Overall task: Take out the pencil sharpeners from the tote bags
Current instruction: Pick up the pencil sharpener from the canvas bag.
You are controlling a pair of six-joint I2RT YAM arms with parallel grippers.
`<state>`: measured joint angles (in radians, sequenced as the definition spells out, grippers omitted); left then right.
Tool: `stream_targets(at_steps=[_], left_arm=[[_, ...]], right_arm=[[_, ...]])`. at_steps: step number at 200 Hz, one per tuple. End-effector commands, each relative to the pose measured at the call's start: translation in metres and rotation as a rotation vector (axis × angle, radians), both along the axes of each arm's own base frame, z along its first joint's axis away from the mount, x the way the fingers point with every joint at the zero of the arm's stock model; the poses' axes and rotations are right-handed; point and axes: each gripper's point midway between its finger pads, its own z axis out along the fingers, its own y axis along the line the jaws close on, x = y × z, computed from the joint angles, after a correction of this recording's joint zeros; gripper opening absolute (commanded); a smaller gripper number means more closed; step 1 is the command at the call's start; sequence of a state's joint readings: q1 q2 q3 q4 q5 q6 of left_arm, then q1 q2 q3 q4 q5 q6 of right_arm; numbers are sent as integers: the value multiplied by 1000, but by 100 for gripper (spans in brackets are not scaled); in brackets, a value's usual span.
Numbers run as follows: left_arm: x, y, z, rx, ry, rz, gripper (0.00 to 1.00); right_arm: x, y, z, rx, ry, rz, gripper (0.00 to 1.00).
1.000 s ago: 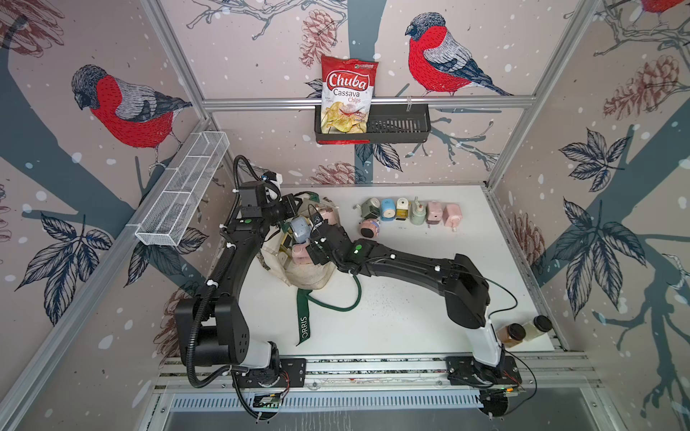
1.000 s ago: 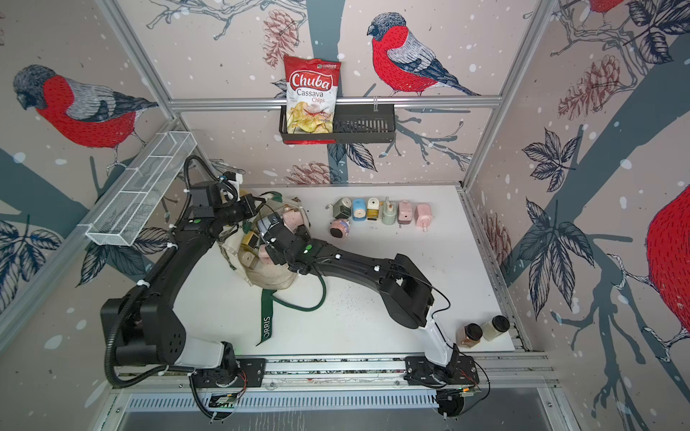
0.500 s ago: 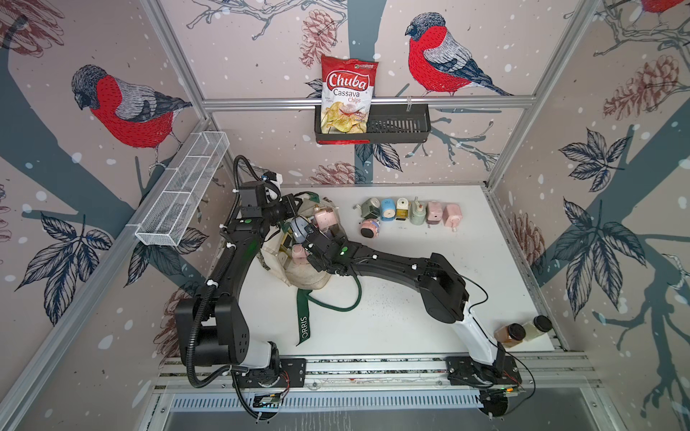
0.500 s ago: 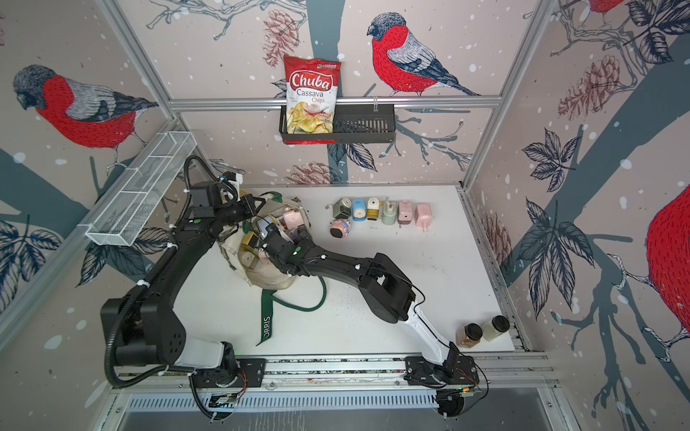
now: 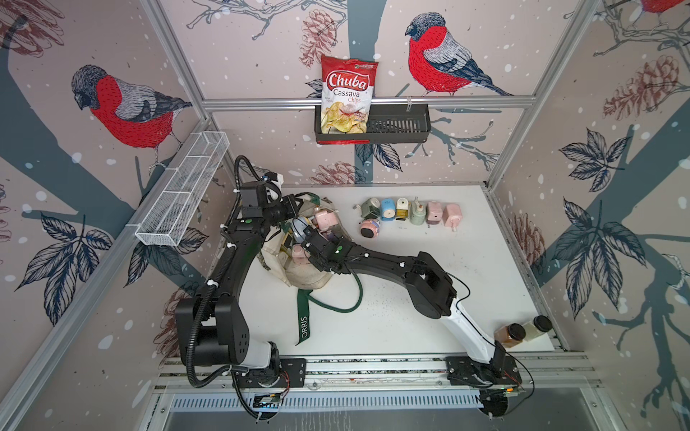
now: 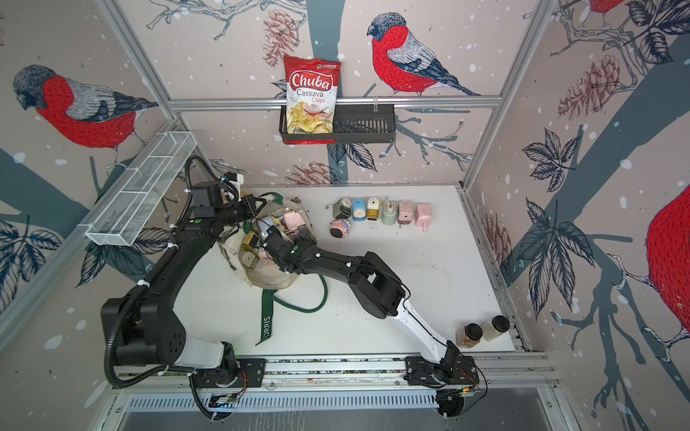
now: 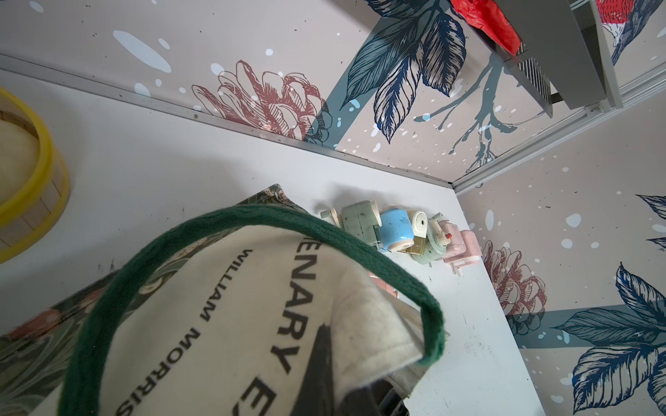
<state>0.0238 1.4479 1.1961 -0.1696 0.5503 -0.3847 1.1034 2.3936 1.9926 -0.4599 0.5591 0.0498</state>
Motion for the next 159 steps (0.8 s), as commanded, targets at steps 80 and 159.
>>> stream_targets(at_steps=[80,159], left_arm=[[5,-1,11,-2,-54,-12,0],[5,-1,12,0,-56,-10,0]], right_arm=[[28,13,-11,131,21,20,99],[1,24,23,187,46,97,82]])
